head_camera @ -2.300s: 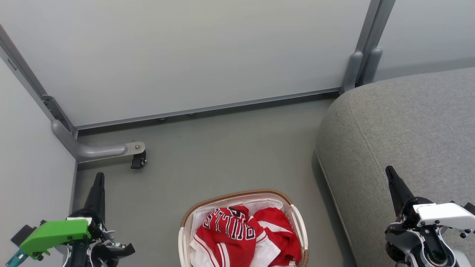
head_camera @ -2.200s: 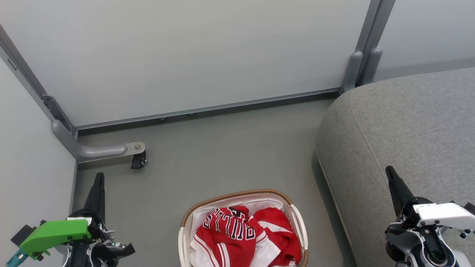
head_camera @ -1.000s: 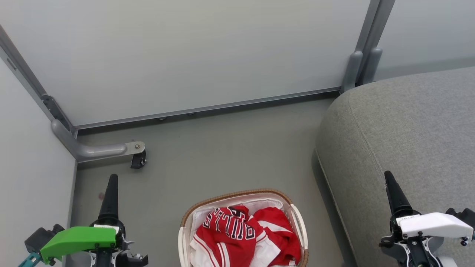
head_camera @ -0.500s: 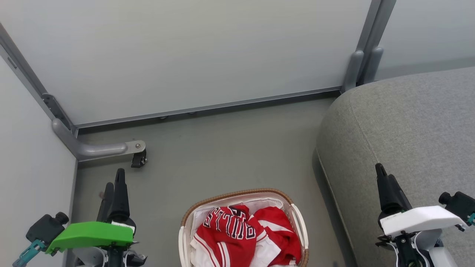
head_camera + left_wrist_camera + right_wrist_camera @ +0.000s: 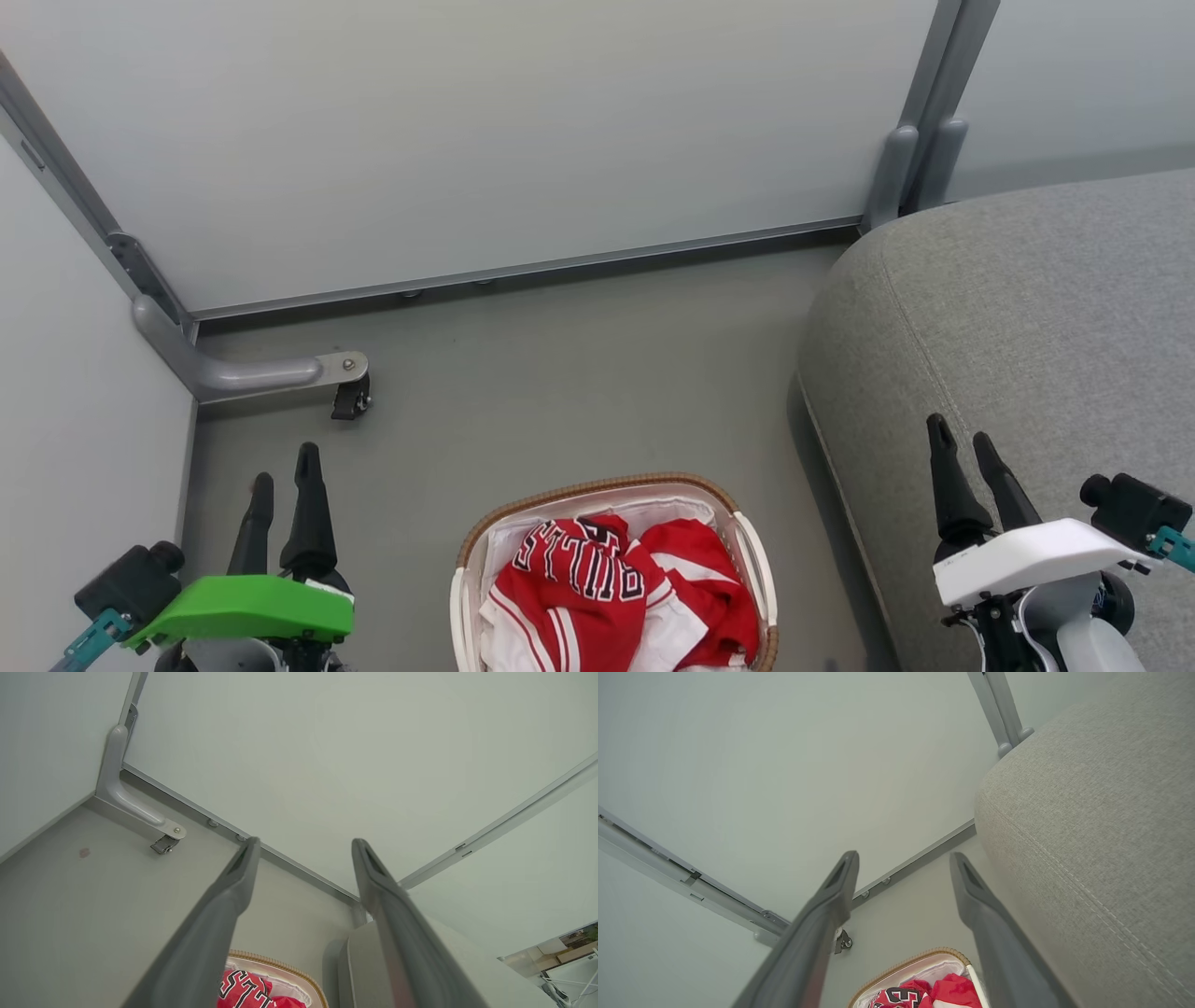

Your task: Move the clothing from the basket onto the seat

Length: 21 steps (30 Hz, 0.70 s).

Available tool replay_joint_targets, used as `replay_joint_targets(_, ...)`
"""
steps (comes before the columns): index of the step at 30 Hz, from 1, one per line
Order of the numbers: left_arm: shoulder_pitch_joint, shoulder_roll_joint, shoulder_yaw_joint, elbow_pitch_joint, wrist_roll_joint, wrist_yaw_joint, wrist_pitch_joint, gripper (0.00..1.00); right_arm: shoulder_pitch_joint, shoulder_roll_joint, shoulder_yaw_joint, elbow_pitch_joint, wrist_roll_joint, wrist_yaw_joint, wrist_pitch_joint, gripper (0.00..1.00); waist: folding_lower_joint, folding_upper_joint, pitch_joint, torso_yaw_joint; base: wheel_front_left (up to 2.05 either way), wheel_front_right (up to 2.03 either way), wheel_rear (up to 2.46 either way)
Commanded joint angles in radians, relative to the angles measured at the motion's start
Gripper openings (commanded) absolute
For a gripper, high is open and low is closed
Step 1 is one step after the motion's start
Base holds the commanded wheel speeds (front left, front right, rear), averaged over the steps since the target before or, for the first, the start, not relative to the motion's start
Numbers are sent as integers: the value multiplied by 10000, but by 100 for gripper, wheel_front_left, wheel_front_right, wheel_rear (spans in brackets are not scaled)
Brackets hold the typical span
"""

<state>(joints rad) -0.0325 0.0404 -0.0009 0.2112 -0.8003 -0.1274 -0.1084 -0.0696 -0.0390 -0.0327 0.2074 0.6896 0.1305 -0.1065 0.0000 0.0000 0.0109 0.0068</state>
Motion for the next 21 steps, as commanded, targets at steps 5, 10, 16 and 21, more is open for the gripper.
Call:
replay_joint_targets(5,83,81,-15,17,815,5,-211,100,-25,-79,108,-6,-901,3,-231,100,0,0,3,22,0,0,0)
replay_joint_targets(10,117,86,-102,138,1380,0,-354,100,1,-85,201,57,-1489,2,-367,100,0,0,6,30,0,0,0)
replay_joint_targets(16,149,92,-209,274,2000,-9,-500,100,33,-92,322,81,-2066,2,-522,100,0,0,9,31,0,0,0)
replay_joint_targets(21,182,98,-256,361,2453,-15,-628,100,68,-99,377,95,-2575,2,-656,100,0,0,16,30,0,0,0)
